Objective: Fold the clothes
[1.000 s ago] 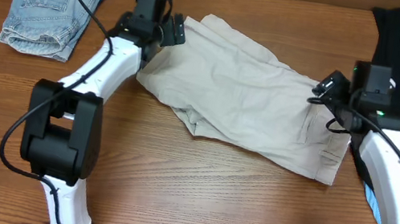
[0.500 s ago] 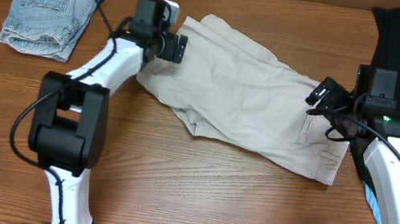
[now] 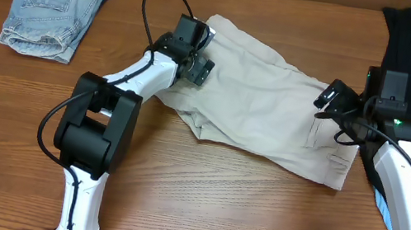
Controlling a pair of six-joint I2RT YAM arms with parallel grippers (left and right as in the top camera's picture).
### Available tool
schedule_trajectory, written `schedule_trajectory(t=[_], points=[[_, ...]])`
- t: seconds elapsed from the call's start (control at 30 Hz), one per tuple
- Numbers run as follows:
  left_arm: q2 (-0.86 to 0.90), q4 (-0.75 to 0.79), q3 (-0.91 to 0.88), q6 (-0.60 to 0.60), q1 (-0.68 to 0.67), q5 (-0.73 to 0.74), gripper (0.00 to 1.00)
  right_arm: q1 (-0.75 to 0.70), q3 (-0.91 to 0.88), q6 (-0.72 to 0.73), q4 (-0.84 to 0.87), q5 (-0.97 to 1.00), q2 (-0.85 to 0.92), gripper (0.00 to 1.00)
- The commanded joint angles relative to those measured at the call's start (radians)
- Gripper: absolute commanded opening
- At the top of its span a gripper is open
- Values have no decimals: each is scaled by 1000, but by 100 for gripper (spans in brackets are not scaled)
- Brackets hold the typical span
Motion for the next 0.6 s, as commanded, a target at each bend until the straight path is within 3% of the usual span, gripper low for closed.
schedule_trajectory(t=[0.0,0.23,0.37,0.57], points=[[86,-90,0,-99,24,-118,100,-1,20,-4,-1,-9,-6,100],[147,-278,0,-309,81,-119,99,-1,20,-4,-2,-10,-5,100],[149,-414,0,-488,140,-109,100,-1,20,-4,-3,-26,-3,100],[149,-553,0,-517,228,-15,100,-1,19,-4,-10,-36,12,100]])
